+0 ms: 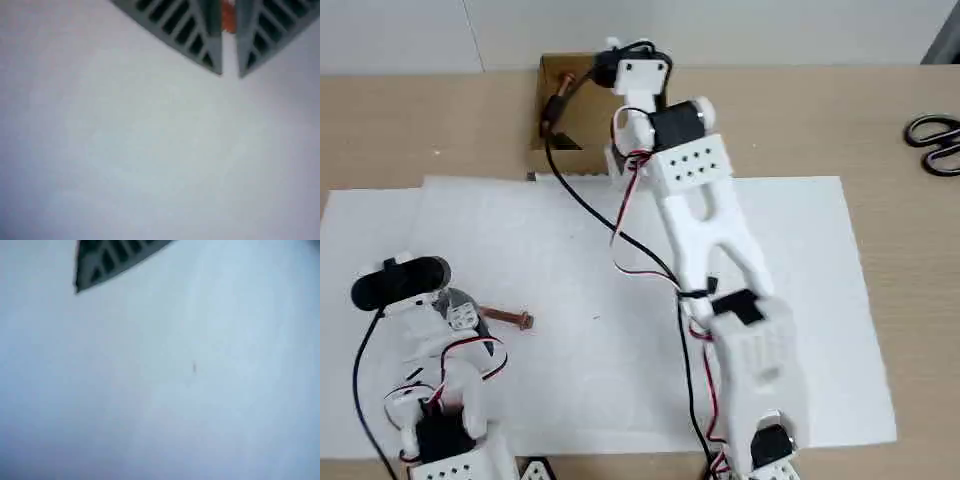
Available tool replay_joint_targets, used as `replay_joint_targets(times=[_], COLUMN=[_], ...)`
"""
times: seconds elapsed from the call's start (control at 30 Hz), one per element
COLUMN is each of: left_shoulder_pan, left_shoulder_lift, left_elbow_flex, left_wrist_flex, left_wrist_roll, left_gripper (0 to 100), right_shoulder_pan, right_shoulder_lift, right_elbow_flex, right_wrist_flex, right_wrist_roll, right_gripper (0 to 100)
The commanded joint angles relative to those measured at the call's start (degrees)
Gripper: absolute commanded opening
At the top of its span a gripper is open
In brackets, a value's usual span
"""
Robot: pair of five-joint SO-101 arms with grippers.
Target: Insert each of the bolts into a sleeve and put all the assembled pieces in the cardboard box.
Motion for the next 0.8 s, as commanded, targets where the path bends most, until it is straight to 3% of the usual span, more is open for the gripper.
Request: replay_joint_targets(times=[0.0,0.27,0.57,0.77], left_shoulder_pan=[-0.4,0.0,0.1,0.1], left_shoulder_lift=[-0.6,-0.6,-0.6,-0.6], left_elbow_flex=[-2.6,-2.6,-2.6,-2.6], left_wrist_flex=[0.1,-0.2,-6.4,-6.4], left_wrist_roll=[0.2,0.3,0.3,0.4], left_gripper=[1,1,1,1], right_shoulder_pan=[1.2,3.6,2.8,2.9], right_shoulder_lift=[-11.0,-16.7,-25.5,-33.9], right_elbow_flex=[12.5,25.0,43.1,50.9], right_wrist_flex=[0.3,0.3,0.3,-4.3], right_wrist_roll=[-0.4,1.8,35.4,47.4], right_gripper=[22.6,22.6,22.6,22.6])
